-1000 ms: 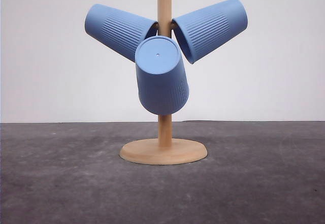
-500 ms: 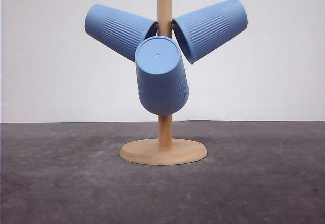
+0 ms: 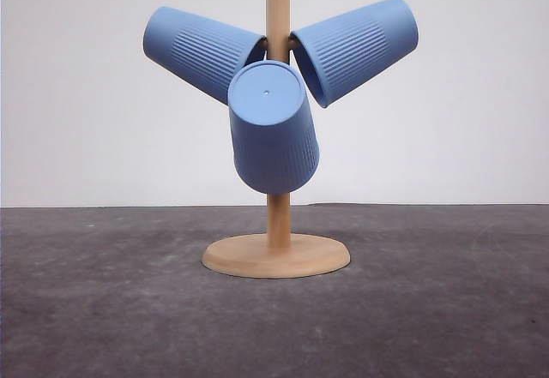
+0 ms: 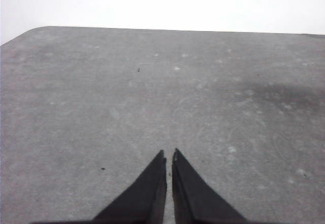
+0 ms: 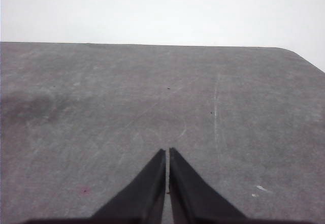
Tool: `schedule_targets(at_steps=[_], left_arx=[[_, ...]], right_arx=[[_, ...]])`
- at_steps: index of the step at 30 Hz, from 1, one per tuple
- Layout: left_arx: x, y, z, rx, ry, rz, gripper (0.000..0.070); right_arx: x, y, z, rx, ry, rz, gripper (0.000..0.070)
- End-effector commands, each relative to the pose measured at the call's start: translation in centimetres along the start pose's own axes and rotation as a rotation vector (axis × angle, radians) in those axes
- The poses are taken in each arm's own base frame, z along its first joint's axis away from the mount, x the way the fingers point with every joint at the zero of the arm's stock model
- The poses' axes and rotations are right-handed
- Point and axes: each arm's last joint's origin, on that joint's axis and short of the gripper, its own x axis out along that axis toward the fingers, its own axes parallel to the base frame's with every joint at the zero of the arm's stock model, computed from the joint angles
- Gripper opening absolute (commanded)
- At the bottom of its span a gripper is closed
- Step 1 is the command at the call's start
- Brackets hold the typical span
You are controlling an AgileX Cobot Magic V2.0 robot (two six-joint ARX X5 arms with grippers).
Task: Place three cups
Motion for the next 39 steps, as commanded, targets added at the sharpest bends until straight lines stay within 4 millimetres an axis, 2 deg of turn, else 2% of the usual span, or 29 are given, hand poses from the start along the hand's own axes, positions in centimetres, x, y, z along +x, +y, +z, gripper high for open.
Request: schedule_targets(at_steps=[1,39], left_arx=[[0.14,0.03,-0.5,0.007,0.017,0.006,0.0],[0.14,0.03,-0.5,0.007,0.017,0.006,0.0]], right_arx=[[0.02,0.0,0.06,0.014,-0.01,0.0,0.0006],[0.02,0.0,0.06,0.014,-0.01,0.0,0.0006]])
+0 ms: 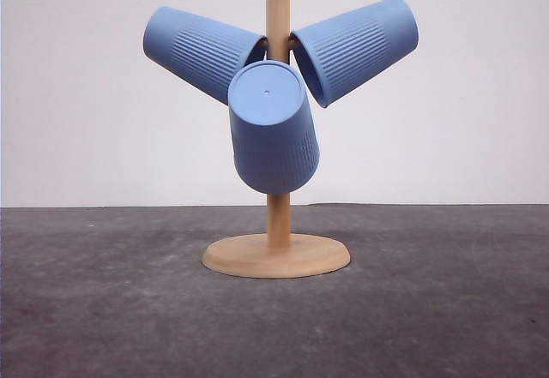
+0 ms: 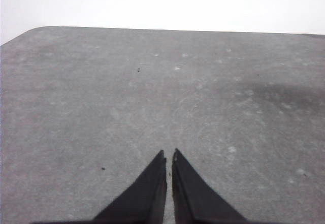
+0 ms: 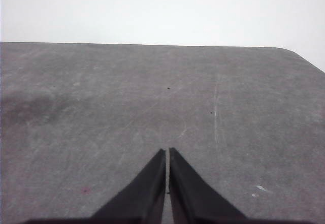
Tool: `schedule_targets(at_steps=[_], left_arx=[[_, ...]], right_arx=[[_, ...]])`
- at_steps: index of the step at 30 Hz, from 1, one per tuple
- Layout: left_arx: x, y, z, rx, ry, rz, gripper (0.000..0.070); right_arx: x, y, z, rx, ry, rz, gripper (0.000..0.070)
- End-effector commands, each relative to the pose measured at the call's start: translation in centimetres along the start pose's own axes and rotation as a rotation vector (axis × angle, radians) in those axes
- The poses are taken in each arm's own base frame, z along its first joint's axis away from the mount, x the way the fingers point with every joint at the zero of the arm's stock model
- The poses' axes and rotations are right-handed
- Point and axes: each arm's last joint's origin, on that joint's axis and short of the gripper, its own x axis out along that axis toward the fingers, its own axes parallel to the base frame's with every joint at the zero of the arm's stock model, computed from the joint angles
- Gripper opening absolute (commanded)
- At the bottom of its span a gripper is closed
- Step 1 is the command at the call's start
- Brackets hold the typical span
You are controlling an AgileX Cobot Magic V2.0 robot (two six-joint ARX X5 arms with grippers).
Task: Place three cups
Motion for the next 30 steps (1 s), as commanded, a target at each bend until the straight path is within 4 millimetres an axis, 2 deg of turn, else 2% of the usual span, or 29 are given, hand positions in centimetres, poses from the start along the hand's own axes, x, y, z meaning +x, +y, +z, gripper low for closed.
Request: schedule_targets(at_steps=[1,30], left_arx=[[0.14,0.03,-0.5,0.007,0.017,0.006,0.0],[0.14,0.03,-0.5,0.007,0.017,0.006,0.0]], right_arx=[[0.02,0.0,0.06,0.014,-0.01,0.0,0.0006],[0.02,0.0,0.06,0.014,-0.01,0.0,0.0006]])
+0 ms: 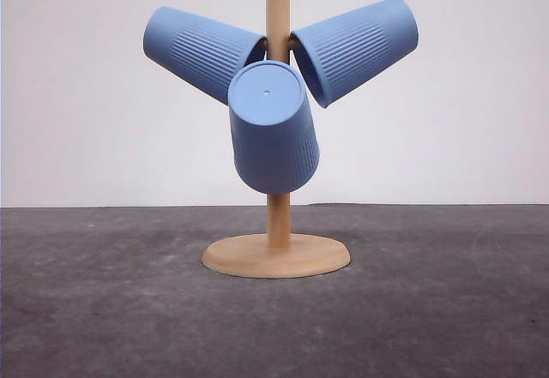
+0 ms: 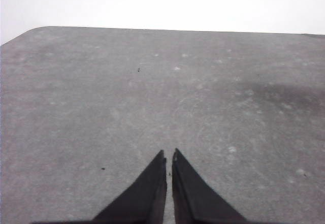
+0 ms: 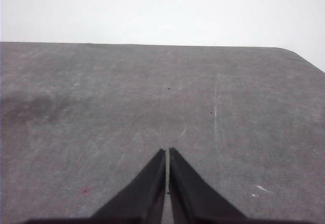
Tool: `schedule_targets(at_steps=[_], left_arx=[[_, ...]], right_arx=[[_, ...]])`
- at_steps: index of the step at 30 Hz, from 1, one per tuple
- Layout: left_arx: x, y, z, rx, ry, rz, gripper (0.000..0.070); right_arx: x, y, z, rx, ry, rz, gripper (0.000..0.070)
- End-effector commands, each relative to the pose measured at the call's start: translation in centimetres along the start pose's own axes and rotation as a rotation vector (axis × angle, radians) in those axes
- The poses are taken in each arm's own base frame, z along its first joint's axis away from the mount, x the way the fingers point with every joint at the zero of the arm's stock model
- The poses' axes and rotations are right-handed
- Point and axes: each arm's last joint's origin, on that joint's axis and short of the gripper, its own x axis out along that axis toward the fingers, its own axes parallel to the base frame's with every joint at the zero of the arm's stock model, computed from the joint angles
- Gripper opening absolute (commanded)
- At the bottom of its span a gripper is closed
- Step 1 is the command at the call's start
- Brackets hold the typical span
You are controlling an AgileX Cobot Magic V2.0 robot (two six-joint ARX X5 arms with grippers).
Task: Place three cups
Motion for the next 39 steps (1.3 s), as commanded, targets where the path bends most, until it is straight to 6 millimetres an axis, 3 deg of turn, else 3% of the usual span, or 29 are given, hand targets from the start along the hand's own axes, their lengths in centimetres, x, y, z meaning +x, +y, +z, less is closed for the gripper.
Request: schedule_targets(at_steps=[1,39], left_arx=[[0.14,0.03,-0.5,0.007,0.017,0.006,0.0],[0.14,0.03,-0.5,0.007,0.017,0.006,0.0]], right_arx=[[0.02,0.0,0.06,0.013,-0.01,0.0,0.0006],[0.02,0.0,0.06,0.013,-0.01,0.0,0.0006]])
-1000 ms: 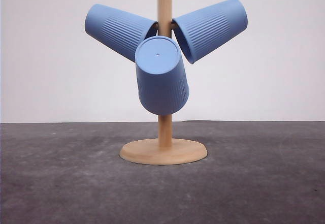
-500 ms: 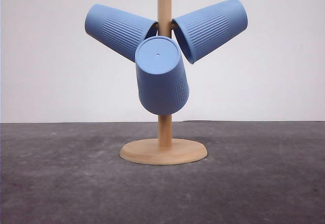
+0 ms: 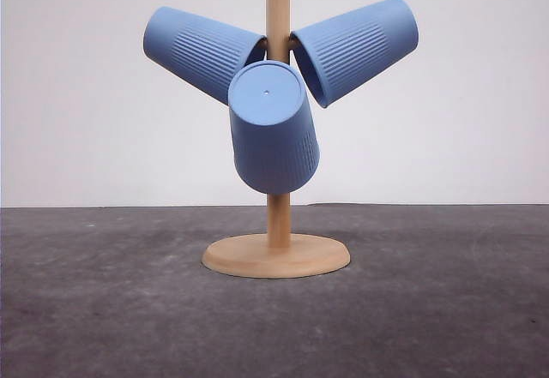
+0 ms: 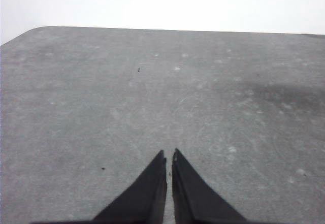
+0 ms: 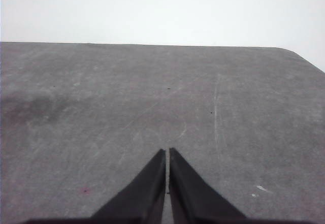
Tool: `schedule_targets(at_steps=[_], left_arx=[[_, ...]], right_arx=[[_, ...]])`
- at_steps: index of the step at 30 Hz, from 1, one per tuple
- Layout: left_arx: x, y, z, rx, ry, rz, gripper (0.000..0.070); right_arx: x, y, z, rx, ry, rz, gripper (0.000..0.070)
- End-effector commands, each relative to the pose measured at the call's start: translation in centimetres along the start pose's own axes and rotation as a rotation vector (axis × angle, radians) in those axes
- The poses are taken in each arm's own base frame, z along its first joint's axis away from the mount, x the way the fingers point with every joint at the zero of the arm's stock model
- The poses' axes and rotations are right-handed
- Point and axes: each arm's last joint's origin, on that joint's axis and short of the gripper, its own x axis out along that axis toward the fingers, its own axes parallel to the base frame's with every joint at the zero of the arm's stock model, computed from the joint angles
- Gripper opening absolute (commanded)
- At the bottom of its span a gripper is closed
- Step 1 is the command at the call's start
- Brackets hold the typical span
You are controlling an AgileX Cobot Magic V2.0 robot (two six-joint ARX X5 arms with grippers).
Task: Place three cups
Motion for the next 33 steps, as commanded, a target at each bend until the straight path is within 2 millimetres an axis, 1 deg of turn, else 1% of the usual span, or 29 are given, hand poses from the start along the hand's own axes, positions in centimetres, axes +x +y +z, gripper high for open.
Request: schedule_targets(at_steps=[1,33], left_arx=[[0.14,0.03,-0.5,0.007,0.017,0.006,0.0],[0.14,0.03,-0.5,0.007,0.017,0.006,0.0]], right_arx=[[0.02,0.0,0.06,0.014,-0.01,0.0,0.0006],[0.02,0.0,0.06,0.014,-0.01,0.0,0.0006]])
